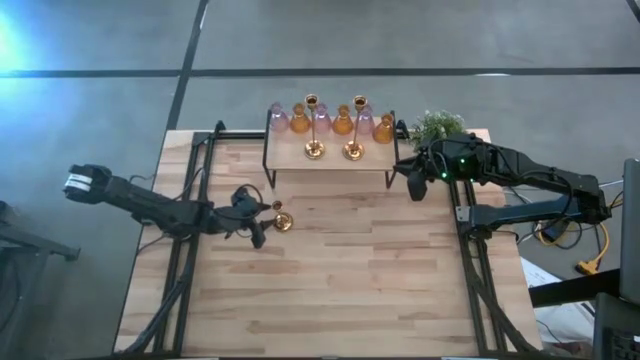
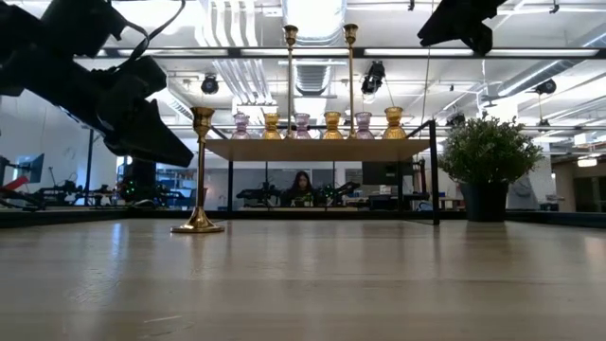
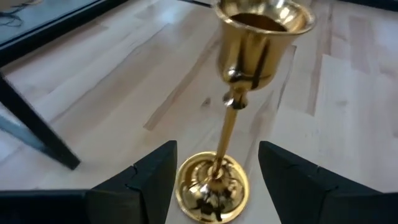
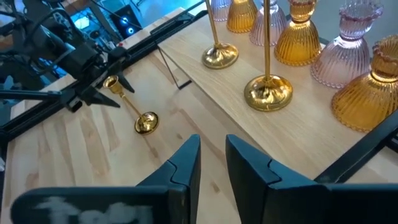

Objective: Pick & Place candle stick holders
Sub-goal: Put the gold candle holder on the shelf

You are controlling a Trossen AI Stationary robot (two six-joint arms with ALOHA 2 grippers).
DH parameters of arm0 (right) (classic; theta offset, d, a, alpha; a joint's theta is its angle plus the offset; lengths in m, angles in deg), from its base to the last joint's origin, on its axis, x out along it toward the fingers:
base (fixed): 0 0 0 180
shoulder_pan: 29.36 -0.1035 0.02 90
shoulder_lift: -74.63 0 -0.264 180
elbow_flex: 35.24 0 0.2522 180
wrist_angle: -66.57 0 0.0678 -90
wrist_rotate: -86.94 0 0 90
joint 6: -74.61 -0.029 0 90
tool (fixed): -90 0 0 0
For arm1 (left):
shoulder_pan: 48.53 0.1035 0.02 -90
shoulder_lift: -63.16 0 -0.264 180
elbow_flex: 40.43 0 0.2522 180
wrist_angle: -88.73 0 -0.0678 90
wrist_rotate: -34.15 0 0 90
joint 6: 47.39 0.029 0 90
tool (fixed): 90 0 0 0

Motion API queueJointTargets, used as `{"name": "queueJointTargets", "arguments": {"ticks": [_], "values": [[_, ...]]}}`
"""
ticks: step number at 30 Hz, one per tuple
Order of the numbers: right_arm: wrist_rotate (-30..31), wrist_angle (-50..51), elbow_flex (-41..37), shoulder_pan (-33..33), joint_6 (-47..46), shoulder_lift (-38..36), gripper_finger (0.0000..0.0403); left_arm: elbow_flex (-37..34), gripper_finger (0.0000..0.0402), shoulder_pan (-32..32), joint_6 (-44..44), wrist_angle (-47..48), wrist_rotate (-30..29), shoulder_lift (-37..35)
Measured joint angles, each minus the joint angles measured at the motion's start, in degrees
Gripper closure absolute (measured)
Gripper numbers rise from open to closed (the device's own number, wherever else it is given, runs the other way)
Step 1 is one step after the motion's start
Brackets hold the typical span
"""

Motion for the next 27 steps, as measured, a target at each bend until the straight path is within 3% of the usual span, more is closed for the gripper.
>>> {"name": "queueJointTargets", "arguments": {"ticks": [14, 27], "values": [[0.0, -0.4, -0.1, 0.0, -0.2, 0.0, 0.0316, 0.1, 0.0172, 3.6, 2.9, -7.2, 5.2, 5.3], [0.0, -0.4, -0.1, 0.0, -0.2, 0.0, 0.0340, 0.1, 0.0177, 4.9, 4.0, -12.0, 6.8, 8.9]]}}
